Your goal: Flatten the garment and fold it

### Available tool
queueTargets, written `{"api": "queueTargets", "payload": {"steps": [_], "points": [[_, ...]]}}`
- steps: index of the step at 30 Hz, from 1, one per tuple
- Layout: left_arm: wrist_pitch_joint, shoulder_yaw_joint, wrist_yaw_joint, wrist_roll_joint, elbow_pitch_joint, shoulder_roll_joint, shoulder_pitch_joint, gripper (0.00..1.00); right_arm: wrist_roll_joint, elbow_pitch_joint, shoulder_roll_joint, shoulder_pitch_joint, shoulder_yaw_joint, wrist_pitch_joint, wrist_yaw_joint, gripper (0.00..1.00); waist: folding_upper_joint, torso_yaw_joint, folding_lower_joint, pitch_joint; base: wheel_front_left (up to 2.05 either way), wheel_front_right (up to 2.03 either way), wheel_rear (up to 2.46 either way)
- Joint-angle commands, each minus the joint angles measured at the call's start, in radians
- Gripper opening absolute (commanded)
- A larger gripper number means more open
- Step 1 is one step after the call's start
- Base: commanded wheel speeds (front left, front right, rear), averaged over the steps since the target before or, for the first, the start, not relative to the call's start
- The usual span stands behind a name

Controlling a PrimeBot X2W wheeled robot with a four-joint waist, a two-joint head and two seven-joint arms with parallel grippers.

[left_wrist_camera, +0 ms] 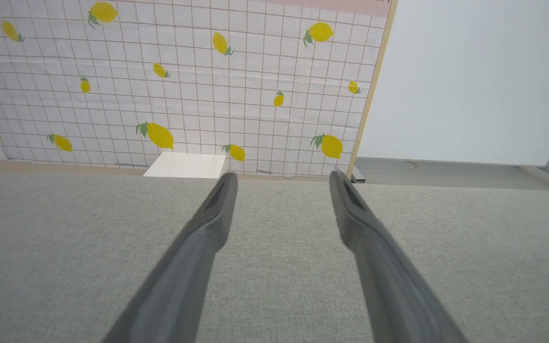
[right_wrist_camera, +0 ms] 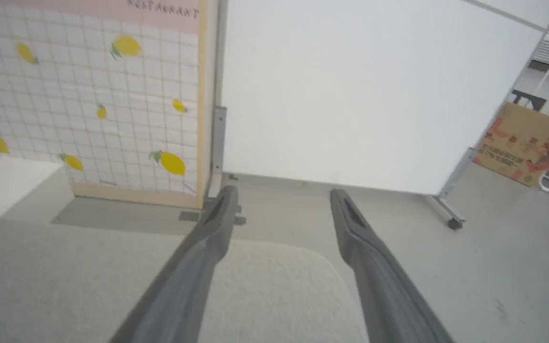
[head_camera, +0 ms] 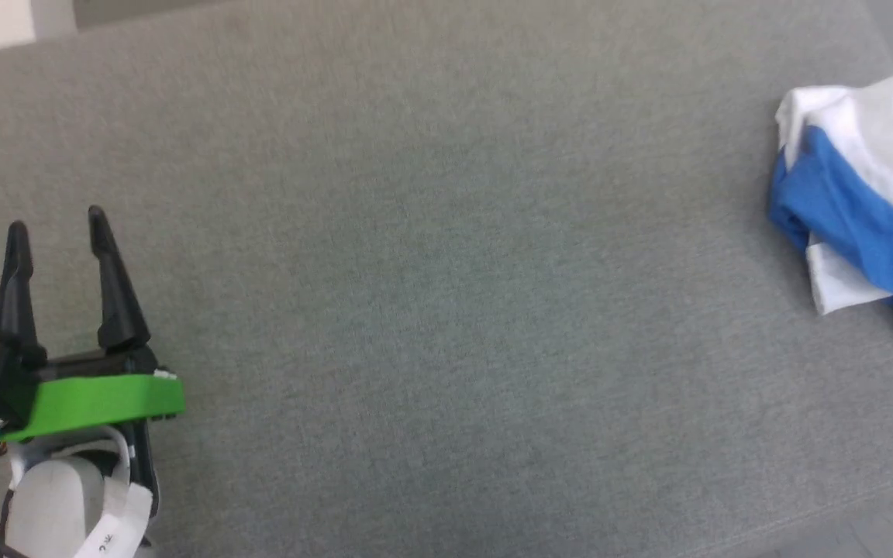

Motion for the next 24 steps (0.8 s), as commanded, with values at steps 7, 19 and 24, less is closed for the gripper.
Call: {"api": "queueTargets", "payload": {"steps": [7,19,24], "points": [[-0.017,0.029,0.031,-0.030,0.022,-0.032,0.026,1.00,-0.069,-0.135,0.273,0.154,-0.058,-0.152,-0.002,1.00,-0.0001,0.083,0.0000,-0.211,0.00,0.00,0.00],[-0.018,-0.021,0.033,-0.033,0.086,-0.059,0.064,1.00,-0.226,-0.215,0.472,0.499,-0.116,-0.293,-0.002,1.00,-0.0001,0.224,0.0000,-0.328,0.00,0.00,0.00],[-0.018,-0.060,0.026,-0.014,0.134,-0.062,0.094,1.00,-0.202,-0.215,0.473,0.633,-0.087,-0.298,-0.002,1.00,-0.0001,0.254,0.0000,-0.362,0.00,0.00,0.00]]}}
